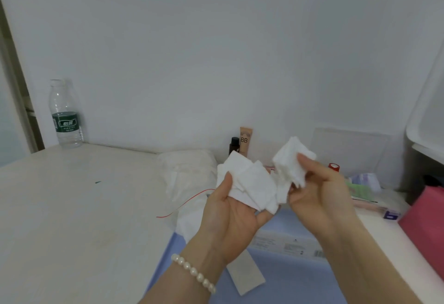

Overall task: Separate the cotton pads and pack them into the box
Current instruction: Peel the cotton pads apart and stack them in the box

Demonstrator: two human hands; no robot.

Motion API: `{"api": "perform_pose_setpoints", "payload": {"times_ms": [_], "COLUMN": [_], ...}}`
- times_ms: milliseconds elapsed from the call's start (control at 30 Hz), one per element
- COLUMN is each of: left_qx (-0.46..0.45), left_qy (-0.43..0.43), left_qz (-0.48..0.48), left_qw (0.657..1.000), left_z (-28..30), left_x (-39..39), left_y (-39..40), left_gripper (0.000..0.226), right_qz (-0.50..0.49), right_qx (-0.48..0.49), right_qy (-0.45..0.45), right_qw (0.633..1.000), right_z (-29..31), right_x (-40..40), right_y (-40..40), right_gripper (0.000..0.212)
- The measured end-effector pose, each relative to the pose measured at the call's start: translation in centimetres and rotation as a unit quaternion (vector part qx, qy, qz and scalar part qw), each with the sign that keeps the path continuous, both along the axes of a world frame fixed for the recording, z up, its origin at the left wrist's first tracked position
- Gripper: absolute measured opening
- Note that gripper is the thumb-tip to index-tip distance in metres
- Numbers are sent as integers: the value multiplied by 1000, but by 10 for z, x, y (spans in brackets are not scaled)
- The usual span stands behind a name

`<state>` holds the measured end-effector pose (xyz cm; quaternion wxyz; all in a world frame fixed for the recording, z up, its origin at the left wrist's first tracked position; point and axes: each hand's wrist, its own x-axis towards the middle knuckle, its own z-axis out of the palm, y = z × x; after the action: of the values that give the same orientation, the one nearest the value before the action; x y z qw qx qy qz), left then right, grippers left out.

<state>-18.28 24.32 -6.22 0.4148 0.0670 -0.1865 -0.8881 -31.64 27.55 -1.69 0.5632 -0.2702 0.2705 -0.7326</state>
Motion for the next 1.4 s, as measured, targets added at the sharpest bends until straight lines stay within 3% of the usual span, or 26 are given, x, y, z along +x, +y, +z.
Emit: {"api": "perform_pose_setpoints", "payload": {"times_ms": [100,167,300,533,833,933,1033,1133,1233,1400], "left_qx": [-7,-10,5,-8,-90,-75,-75,-84,-113,-97], "left_qy": [-19,-21,-40,-143,-158,-171,-175,-165,-149,-132], "left_qz": [-2,-5,-20,-30,22,40,45,41,34,30], "left_qw": [1000,1000,999,989,983,982,981,982,982,986], "left_z": [-1,-2,-3,-10,-8,-9,-9,-8,-5,-4], "left_x": [0,0,-3,-11,-11,-12,-11,-10,-10,-10], "left_y": [0,-1,1,4,6,6,4,5,7,5], "left_gripper": [50,51,49,45,38,25,25,27,33,45], "right_qz": [54,60,-12,-62,-192,-240,-145,-12,-20,-49], "right_qx": [28,44,46,72,83,72,34,65,112,126], "right_qy": [10,41,52,61,238,212,144,241,356,377], "right_qw": [998,996,997,994,948,945,978,968,928,916], "right_z": [-1,0,3,-3,-13,-12,2,11,7,1], "right_x": [-16,-22,-15,-4,2,-8,-20,-20,-16,-13], "right_y": [-1,-2,-2,-6,-9,-12,-3,8,7,2], "right_gripper": [76,89,52,27,8,8,10,27,17,12]}}
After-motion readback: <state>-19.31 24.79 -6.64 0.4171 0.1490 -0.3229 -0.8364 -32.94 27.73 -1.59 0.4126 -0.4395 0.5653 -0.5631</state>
